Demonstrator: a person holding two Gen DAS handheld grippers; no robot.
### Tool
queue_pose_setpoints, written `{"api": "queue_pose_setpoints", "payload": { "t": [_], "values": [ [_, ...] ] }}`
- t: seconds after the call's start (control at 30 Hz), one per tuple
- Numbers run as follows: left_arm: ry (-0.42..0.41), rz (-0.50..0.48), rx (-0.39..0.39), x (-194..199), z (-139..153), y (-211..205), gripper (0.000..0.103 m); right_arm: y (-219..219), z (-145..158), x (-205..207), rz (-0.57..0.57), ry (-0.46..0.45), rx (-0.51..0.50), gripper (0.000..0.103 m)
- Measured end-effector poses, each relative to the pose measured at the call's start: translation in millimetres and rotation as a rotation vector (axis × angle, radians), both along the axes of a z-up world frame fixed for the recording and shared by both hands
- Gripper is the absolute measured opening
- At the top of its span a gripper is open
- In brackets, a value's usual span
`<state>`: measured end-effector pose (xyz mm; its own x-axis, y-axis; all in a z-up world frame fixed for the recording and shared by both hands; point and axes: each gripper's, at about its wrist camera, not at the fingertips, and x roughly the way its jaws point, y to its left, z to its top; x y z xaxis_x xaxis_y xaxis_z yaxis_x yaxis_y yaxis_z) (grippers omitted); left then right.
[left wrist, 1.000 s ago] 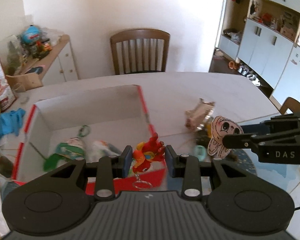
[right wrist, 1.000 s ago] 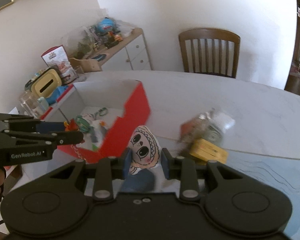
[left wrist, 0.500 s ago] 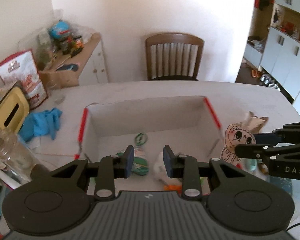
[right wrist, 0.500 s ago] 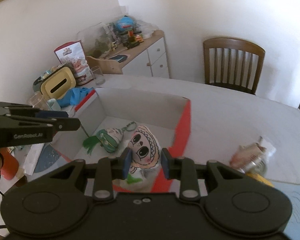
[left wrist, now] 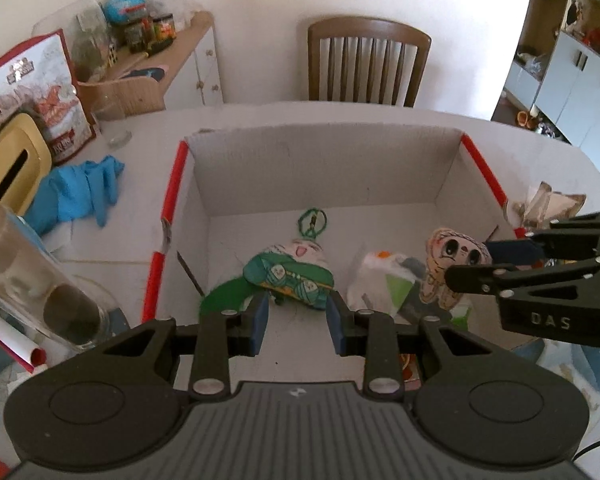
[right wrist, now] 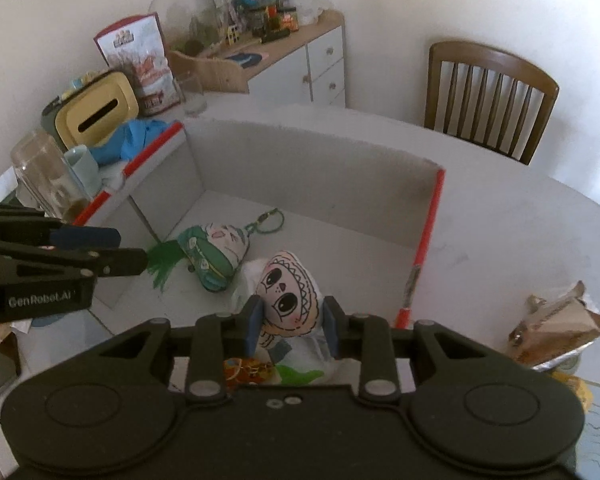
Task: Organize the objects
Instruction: 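Carry the red plush and pink skull plush over the box with both grippers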
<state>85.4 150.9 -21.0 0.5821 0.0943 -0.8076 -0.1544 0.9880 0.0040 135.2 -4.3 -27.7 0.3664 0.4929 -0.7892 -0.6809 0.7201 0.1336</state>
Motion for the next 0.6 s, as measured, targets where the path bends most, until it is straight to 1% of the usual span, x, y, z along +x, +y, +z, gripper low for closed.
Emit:
{"api": "queue_pose_setpoints", "payload": {
  "t": [0.2,0.33,0.6],
  "values": [
    [0.012,-0.024,0.0,4,-8,-6,0.031,9,-7,3,0.003,-0.005,-0.019,0.035],
    [0.01,-0.036,-0.006,4,-10,-10,0.031,8,-9,4,0.0,-0.019,-0.032,0.045],
    [-0.008,-0.058,-0.005,0,-2,-21,0.031,-9,6,-5,0.006,-0.029,0.009,0.048]
  ]
}}
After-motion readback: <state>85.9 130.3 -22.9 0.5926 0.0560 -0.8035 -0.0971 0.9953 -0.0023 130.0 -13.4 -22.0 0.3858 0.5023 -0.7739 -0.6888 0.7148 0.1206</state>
